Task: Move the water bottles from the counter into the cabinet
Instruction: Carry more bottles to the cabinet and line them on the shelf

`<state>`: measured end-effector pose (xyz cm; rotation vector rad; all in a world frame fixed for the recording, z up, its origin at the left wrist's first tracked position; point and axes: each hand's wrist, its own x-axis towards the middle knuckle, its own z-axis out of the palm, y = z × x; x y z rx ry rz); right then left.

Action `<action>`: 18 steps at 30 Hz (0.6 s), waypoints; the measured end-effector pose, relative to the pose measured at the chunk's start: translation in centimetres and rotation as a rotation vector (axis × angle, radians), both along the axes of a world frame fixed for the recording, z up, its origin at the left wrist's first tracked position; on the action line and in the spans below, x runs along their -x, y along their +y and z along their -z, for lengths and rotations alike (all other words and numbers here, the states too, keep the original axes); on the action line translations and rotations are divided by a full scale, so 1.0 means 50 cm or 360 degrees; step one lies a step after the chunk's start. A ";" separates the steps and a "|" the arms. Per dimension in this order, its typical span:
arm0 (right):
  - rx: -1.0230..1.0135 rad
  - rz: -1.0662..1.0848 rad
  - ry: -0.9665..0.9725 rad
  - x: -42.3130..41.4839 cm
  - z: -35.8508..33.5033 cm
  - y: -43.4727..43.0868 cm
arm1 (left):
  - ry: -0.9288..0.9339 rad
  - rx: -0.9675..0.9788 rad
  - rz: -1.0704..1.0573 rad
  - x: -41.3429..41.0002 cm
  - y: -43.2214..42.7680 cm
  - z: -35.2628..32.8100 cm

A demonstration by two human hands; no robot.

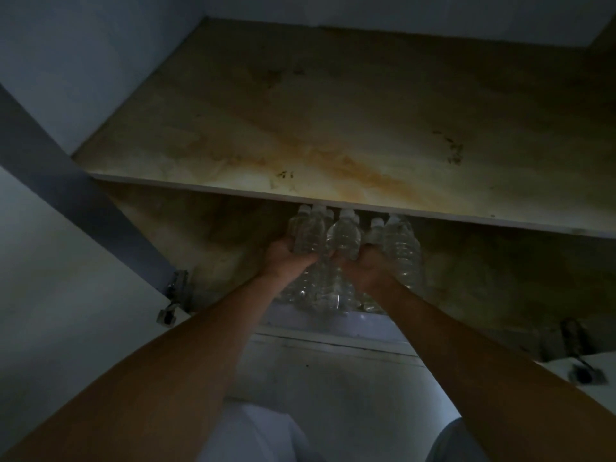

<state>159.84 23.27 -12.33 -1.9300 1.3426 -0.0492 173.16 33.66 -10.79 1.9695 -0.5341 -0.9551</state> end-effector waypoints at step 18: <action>-0.0109 -0.0133 -0.0343 0.009 -0.006 0.030 | -0.0478 -0.0254 0.0195 -0.029 0.046 0.008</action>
